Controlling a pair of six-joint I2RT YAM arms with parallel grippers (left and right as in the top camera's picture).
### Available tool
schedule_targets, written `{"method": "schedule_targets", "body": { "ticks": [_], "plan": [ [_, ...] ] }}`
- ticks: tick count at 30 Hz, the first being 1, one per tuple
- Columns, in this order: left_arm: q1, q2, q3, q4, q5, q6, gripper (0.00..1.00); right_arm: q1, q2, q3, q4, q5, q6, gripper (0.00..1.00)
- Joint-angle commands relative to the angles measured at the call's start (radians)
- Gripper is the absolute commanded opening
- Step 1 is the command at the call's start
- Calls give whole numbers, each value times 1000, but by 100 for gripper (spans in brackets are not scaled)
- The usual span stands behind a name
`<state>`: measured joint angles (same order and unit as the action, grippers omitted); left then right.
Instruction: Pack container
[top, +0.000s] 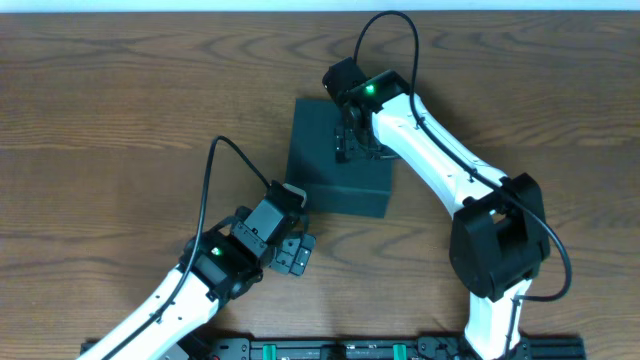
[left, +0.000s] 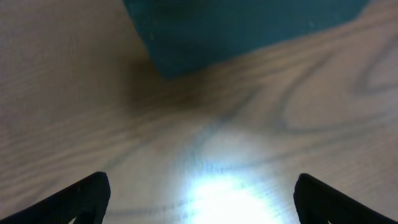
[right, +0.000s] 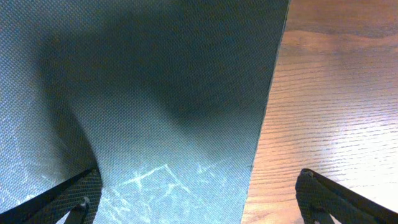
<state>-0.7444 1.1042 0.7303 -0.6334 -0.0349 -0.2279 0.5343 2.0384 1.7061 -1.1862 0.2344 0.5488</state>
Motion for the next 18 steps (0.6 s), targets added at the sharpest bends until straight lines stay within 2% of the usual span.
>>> {"method": "schedule_targets", "body": {
  "ticks": [1, 6, 11, 18],
  "plan": [
    [-2, 37, -53, 77, -61, -13, 95, 6, 76, -21, 19, -18, 19, 99],
    [-2, 175, -73, 206, -180, -22, 95, 6, 76, -21, 32, -18, 19, 99],
    [-2, 307, -73, 345, -224, -24, 95, 6, 76, -21, 44, -18, 19, 99],
    [-1, 406, -73, 489, -265, -31, 95, 6, 76, -21, 46, -18, 19, 99]
  ]
}}
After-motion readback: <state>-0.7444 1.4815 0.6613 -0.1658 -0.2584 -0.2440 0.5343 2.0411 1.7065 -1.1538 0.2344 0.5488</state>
